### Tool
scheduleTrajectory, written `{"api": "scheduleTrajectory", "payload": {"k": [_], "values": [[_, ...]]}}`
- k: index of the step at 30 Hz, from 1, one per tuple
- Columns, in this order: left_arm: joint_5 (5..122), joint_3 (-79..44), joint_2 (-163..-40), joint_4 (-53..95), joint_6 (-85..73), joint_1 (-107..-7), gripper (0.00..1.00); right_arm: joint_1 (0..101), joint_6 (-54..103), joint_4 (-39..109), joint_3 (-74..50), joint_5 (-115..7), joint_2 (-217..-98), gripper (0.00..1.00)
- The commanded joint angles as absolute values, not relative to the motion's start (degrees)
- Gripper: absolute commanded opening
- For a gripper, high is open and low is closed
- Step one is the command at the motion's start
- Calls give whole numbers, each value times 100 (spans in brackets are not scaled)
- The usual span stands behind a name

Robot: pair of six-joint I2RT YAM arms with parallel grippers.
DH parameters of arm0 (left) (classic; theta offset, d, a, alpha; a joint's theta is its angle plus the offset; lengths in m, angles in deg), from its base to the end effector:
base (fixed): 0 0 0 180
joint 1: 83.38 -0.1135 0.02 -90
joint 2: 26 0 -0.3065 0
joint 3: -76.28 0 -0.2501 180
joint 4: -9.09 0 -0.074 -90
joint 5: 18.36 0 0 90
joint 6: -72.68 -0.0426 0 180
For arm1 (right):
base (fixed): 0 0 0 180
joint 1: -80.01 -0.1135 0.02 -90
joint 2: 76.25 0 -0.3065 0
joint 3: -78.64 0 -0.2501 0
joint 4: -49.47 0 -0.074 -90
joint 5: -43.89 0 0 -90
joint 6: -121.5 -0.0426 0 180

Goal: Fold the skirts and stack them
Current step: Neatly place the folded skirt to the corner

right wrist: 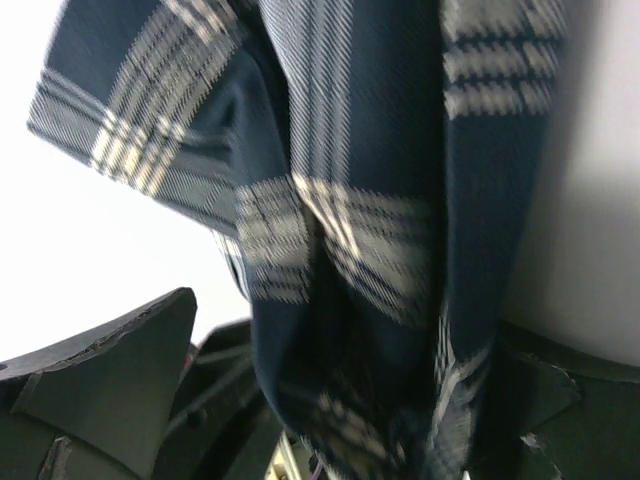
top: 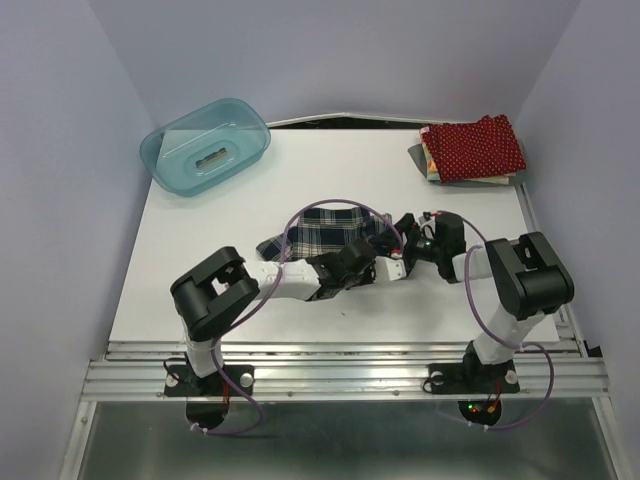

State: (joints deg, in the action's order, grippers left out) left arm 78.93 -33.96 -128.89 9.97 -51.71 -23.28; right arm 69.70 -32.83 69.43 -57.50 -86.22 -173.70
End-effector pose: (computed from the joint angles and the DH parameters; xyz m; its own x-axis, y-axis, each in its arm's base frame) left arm 0.2012 -0.3390 0.2106 0.2260 0.7309 -0.6440 0.8238 0.2094 0.5268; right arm 0.2872 0.0801 0.1571 -0.8351 0.5487 -0.0391 0.2032 0.3737 0.9050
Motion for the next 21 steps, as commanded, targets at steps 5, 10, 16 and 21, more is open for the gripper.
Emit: {"api": "scheduleTrajectory", "payload": {"k": [5, 10, 16, 21], "values": [[7323, -3209, -12716, 1049, -5098, -2423, 11, 6674, -3073, 7531, -5242, -7924, -17943, 100], [7200, -3139, -12769, 1040, -5089, -2502, 11, 6559, -2477, 7312, -4952, -7599, -18031, 82], [6962, -2972, -12822, 1014, -4835, -2748, 11, 6507, -1764, 6495, -4512, -7362, -17882, 45], [6997, -2928, -12551, 1171, -4580, -2836, 46, 6507, -1131, 5933, -3950, -7467, -17838, 8]]}}
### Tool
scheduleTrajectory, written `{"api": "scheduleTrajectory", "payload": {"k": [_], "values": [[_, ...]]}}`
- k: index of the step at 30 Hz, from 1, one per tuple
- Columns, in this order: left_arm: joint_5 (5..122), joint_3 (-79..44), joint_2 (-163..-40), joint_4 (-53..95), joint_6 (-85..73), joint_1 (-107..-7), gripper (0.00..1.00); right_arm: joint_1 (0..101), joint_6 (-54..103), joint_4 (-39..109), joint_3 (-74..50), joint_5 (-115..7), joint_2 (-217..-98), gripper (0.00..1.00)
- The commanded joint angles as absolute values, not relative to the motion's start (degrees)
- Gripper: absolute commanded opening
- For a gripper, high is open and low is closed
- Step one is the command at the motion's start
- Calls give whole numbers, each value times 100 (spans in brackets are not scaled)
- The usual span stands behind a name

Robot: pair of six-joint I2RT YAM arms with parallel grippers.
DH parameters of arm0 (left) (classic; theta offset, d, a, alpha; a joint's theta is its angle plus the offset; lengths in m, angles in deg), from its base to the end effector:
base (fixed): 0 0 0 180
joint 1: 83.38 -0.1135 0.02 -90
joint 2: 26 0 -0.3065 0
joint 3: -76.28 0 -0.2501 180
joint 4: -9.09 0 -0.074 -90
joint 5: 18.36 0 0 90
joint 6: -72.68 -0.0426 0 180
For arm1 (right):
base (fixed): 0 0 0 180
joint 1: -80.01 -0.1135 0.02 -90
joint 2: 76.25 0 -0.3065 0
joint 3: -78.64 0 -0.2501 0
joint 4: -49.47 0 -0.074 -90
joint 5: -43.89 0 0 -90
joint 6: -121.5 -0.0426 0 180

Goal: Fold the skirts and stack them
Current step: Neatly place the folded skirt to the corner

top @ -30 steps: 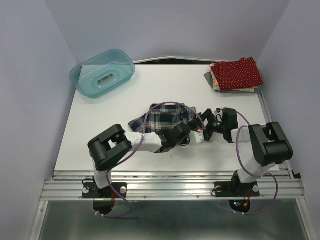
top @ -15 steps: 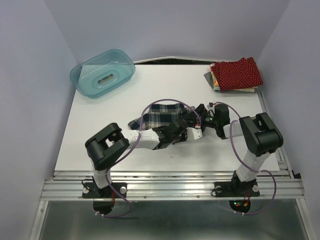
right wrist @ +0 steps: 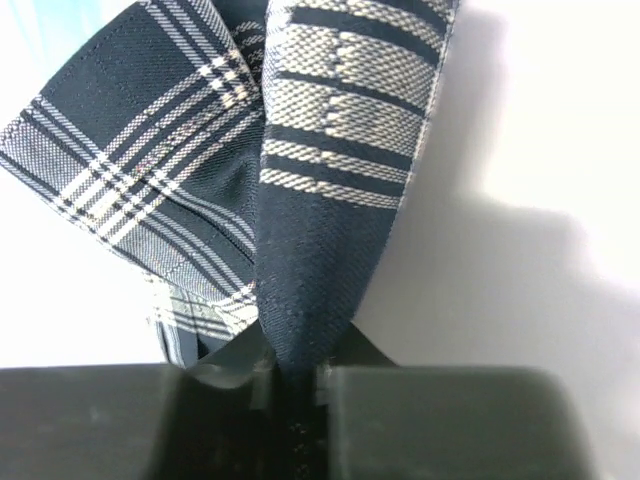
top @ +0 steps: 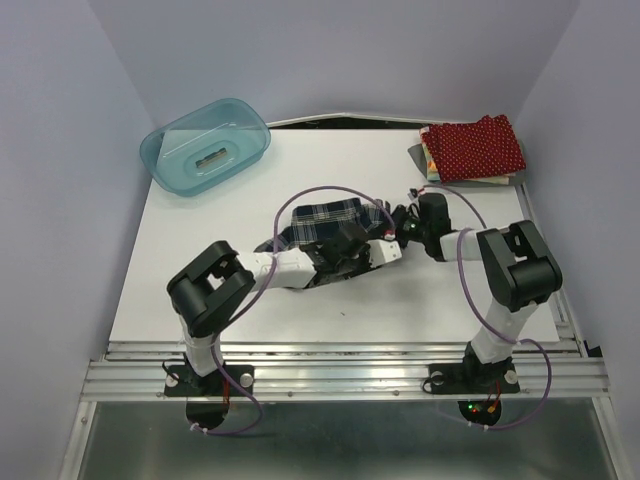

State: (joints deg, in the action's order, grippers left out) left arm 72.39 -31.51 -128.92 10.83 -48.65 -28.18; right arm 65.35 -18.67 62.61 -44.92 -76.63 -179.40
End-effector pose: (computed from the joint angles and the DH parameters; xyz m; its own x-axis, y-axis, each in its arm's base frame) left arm 0.2299 -0.3297 0.2220 0.1621 0.6778 -0.7172 0.8552 0.2661 0.4448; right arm 0.3365 0.1104 0.1687 -0.8244 0.4681 -0.3180 0.0090 0.5727 0.8197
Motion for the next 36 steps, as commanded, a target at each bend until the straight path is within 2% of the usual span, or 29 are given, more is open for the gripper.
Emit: {"api": "scheduleTrajectory", "payload": {"k": [1, 2, 3, 5, 11, 12, 25, 36], "values": [[7006, -2963, -12428, 1224, -4536, -2836, 52, 6507, -886, 5801, -3680, -7406, -17794, 2], [6988, -2980, -12131, 1285, -4466, -2845, 58, 6559, -719, 5617, -3520, -7379, -17768, 1], [6971, -2998, -11971, 1504, -4430, -2853, 74, 6559, -256, 5337, -3362, -7414, -17715, 1], [6814, -2972, -11454, 1968, -4299, -2923, 79, 6559, 203, 4749, -2817, -7371, -17671, 1], [6303, -2857, -10600, 2955, -3956, -3336, 81, 6612, 2058, 3577, -1552, -7002, -17776, 1], [6277, -2858, -10529, 3069, -3929, -3441, 99, 6682, 2243, 3289, -1245, -6879, -17820, 1], [6171, -3288, -10054, 3079, -3516, -4022, 99, 7499, 4449, 2188, 1049, -6685, -18786, 1], [6171, -3367, -10018, 3053, -3560, -4049, 99, 8018, 4591, 1810, 2527, -6641, -19349, 1]]}}
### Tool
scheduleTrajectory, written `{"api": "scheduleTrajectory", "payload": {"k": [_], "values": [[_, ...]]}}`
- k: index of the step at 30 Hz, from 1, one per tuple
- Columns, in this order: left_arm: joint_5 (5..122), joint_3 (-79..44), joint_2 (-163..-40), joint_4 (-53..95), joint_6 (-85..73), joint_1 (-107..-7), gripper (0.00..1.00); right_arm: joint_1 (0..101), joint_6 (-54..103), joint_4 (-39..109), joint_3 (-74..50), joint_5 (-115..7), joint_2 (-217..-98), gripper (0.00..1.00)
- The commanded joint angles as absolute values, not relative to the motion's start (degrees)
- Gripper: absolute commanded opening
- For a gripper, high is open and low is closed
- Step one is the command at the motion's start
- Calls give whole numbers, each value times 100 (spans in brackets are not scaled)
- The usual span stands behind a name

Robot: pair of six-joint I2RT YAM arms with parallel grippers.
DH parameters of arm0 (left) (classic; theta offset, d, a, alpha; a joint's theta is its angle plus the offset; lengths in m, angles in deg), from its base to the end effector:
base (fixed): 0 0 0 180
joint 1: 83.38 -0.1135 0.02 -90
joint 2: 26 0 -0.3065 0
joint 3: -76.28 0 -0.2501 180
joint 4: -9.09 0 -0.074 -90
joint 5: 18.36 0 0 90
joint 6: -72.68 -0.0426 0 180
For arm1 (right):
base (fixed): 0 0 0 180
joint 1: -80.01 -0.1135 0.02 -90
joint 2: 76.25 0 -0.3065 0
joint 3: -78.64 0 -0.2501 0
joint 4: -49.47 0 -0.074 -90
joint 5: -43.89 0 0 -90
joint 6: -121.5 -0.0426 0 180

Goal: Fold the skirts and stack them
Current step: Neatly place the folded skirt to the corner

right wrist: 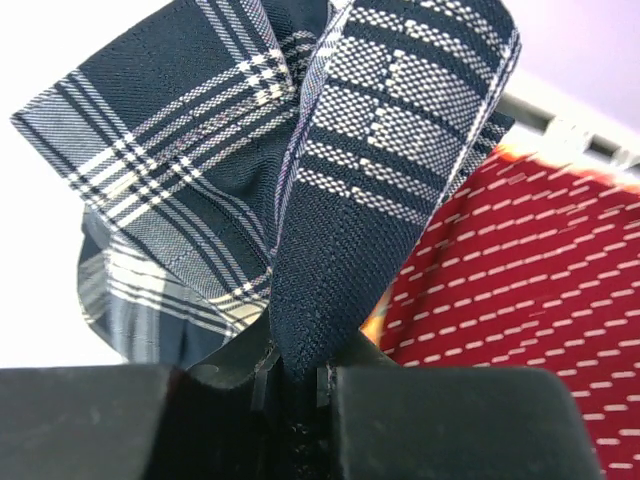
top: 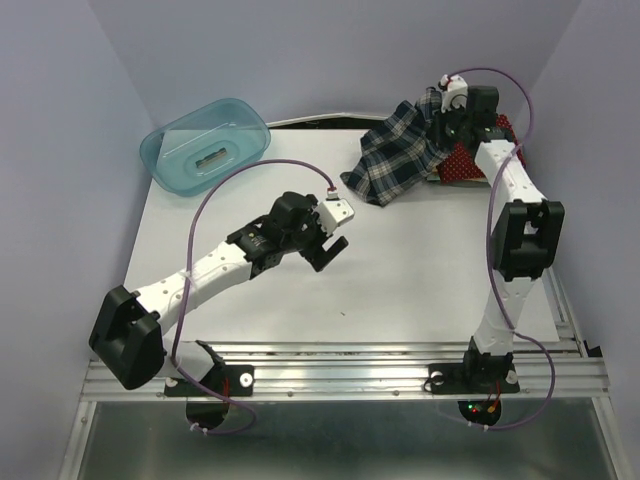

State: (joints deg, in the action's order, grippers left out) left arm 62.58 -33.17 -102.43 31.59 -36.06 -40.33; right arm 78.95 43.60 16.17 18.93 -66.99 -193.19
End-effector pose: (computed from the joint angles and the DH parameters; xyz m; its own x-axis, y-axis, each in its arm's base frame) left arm 0.2139 -0.2090 0.3307 -0.0798 0.5087 -0.8572 0.8458 0.4896 0.2118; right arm 0.5068 0.0246 0.3445 -0.4197 -0.2037 -0.8845 -0.4234 0.9059 -0.0076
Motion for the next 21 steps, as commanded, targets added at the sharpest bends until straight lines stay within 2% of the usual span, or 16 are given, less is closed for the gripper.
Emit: {"api": "scheduleTrajectory", "payload": {"k": [1, 21], "values": [[6197, -3367, -10018, 3061, -3560, -4049, 99, 8070, 4618, 1801, 2546, -6624, -19358, 1], [6224, -3359, -10097, 3000, -3604, -4066, 99, 8396, 4609, 1660, 3802, -6781, -19455, 1]]}}
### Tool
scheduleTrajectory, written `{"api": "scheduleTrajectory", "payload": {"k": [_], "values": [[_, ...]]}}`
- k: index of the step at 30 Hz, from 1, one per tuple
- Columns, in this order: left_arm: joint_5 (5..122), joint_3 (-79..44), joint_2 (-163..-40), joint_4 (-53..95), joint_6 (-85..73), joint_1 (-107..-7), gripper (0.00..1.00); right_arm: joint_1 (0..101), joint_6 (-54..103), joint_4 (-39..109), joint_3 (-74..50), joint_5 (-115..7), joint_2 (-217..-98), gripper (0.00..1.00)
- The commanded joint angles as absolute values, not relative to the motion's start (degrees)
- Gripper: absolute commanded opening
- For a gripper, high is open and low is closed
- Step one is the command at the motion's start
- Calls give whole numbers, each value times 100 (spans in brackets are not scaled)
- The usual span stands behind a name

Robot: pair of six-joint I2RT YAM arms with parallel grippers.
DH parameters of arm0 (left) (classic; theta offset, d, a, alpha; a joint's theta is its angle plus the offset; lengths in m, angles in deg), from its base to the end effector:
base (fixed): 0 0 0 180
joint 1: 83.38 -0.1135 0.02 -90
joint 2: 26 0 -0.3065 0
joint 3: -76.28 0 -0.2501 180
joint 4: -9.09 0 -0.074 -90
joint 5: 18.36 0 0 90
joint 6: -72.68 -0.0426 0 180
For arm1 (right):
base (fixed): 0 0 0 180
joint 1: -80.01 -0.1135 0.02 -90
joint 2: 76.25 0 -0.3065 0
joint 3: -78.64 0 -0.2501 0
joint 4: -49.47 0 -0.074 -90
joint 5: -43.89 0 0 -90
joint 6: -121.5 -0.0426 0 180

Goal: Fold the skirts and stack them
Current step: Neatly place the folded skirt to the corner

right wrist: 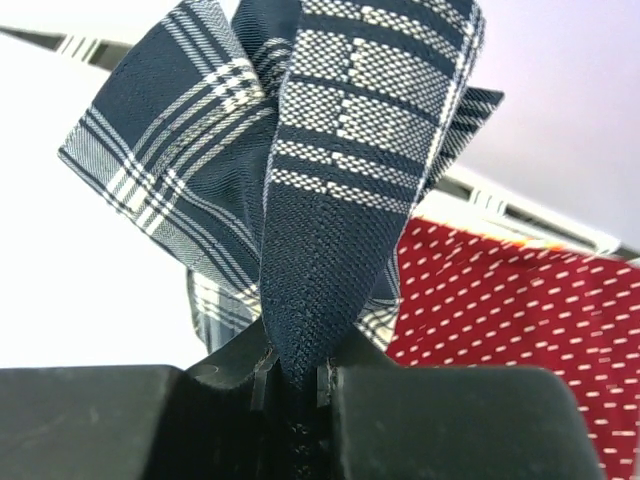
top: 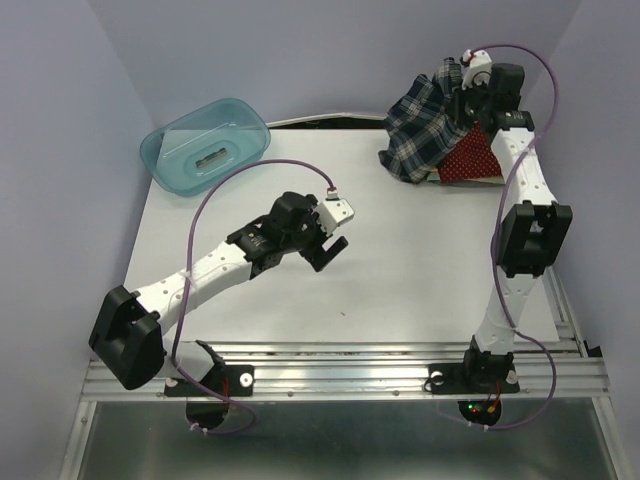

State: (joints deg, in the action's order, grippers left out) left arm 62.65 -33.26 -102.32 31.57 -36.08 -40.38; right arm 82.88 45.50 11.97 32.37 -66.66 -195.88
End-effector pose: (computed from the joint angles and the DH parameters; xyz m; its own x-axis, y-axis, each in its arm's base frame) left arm 0.2137 -0.2084 0.3307 -0.0797 0.5087 -0.8572 0.8447 0.4911 0.2128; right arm 0.5187 -0.0110 0.3956 -0.3184 -0.2109 -0.9242 -0.3627 0.9279 -0.0868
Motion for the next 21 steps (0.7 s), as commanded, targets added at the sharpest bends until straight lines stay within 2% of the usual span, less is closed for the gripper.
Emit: {"api": "scheduleTrajectory", "payload": {"k": [1, 15, 21], "values": [[6224, -3359, -10106, 3000, -3604, -4066, 99, 8448, 4548, 1660, 3829, -6782, -19464, 1], [6259, -3367, -10176, 2956, -3621, -4066, 99, 8713, 4354, 1669, 4339, -7010, -19402, 1], [6250, -3341, -10203, 2982, -3639, -4075, 98, 9134, 4275, 1669, 4216, -7098, -19446, 1]]}}
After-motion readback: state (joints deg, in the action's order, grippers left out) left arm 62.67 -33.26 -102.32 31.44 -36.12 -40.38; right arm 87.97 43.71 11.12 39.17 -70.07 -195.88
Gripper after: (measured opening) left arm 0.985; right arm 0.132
